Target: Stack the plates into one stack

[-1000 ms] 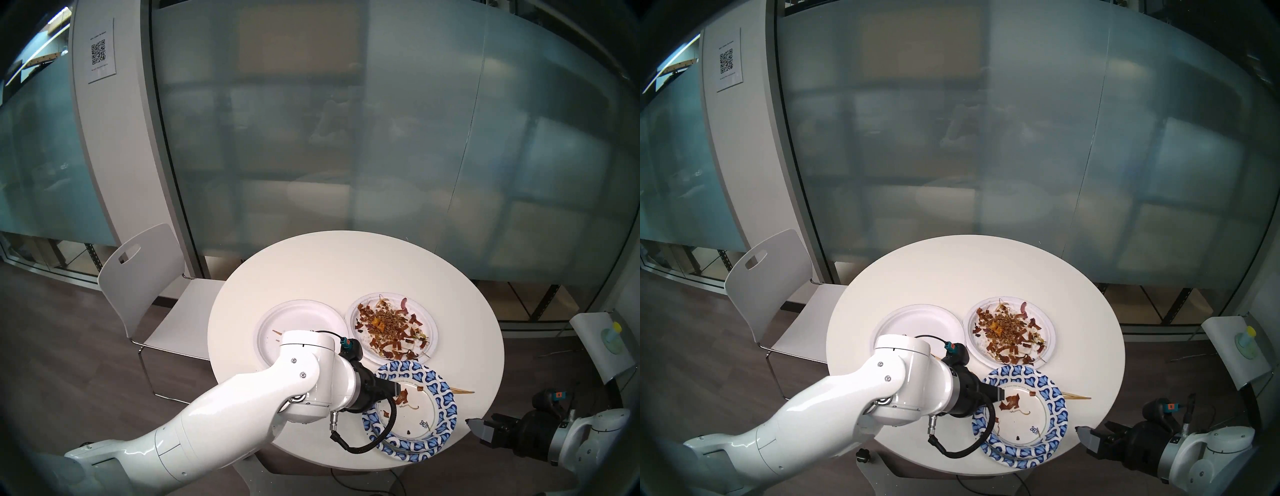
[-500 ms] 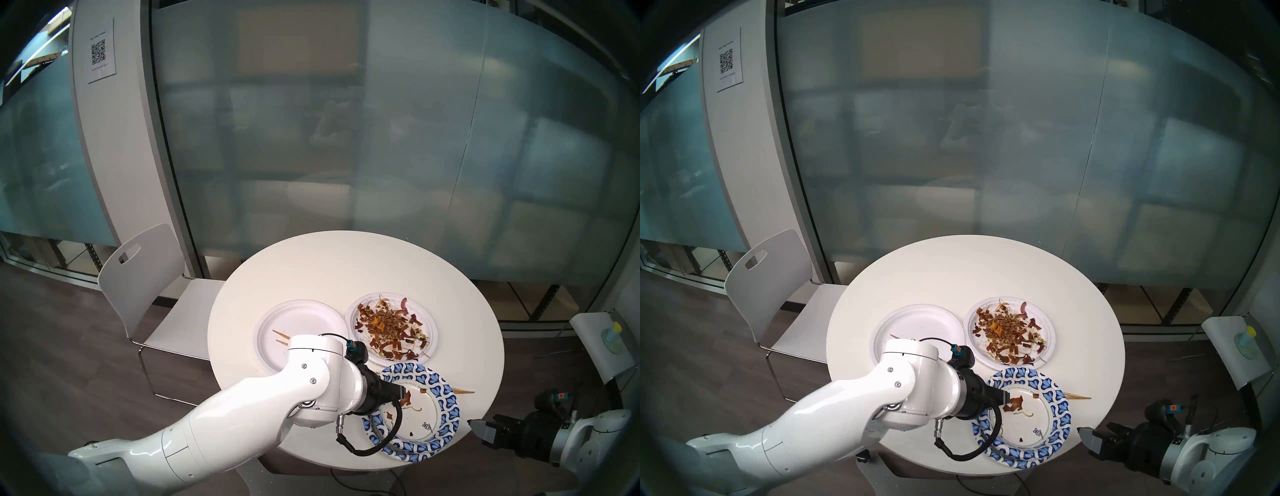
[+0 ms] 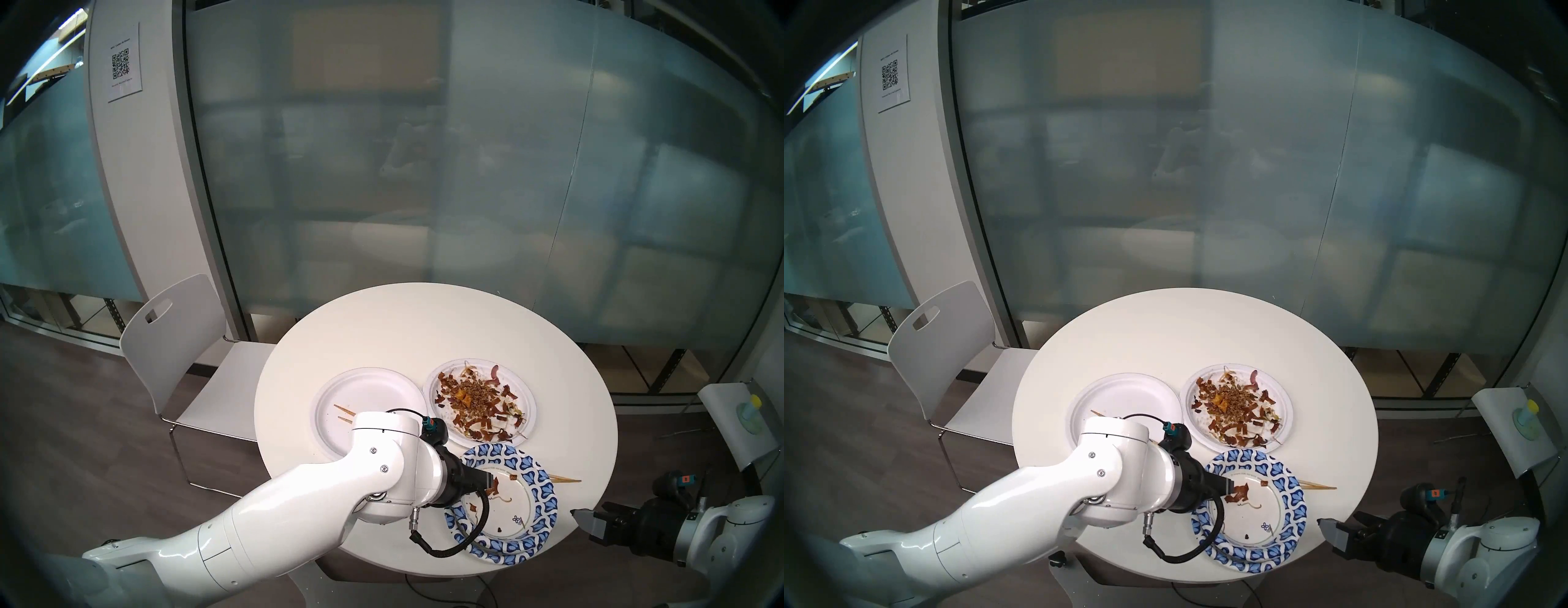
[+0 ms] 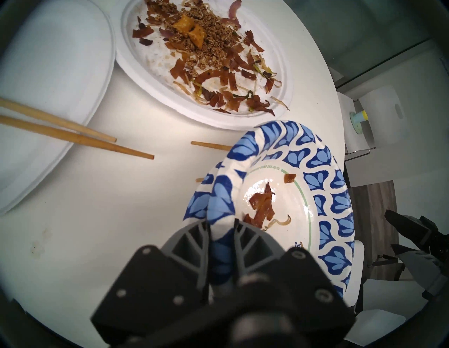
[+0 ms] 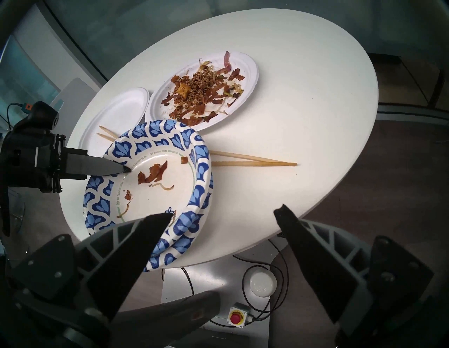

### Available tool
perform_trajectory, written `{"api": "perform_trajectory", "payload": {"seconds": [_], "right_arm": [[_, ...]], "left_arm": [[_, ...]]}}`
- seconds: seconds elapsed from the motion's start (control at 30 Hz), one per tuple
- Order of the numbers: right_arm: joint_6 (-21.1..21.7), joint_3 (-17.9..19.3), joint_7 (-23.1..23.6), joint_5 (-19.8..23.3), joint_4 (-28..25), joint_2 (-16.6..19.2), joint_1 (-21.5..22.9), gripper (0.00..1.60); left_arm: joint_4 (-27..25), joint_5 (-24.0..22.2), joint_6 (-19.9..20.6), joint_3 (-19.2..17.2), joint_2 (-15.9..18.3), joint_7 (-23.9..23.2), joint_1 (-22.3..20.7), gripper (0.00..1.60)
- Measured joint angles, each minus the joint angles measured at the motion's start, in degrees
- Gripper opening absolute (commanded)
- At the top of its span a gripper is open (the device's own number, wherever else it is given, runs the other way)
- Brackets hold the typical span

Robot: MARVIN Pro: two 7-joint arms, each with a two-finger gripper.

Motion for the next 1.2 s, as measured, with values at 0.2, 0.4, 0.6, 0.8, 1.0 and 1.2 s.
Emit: {"api": "perform_trajectory", "payload": {"seconds": [0.2, 0.4, 0.6, 0.8, 1.0, 1.2], "right_arm": [[0.50, -0.04, 0.00, 0.02, 0.00, 0.16, 0.52, 1.60], [0.23, -0.56, 0.00, -0.02, 0.10, 0.17, 0.88, 1.60], [-0.36, -1.49, 0.00, -0.13, 0.38, 0.11, 1.04, 1.60], [-0.94, -2.13, 0.02, -0.28, 0.58, -0.02, 1.11, 1.60], [-1.86, -2.92, 0.20, -1.15, 1.03, -0.55, 0.97, 1.60], [-2.68, -3.50, 0.67, -1.98, 1.44, -1.04, 0.72, 1.60]], "left_arm": [[-0.04, 0.52, 0.56, 0.33, 0.24, -0.14, 0.00, 1.29], [-0.87, 0.82, 0.84, 0.25, 0.68, -0.14, 0.04, 1.60], [-2.48, 1.67, 0.92, 0.19, 1.80, -0.12, 0.06, 1.60], [-4.37, 1.94, 1.17, 0.21, 2.62, 0.53, 0.13, 1.60], [-5.88, 0.64, 2.03, 0.04, 2.67, 2.33, -0.18, 1.60], [-7.24, 0.46, 3.18, 0.44, 2.52, 4.09, -1.01, 1.60]]}}
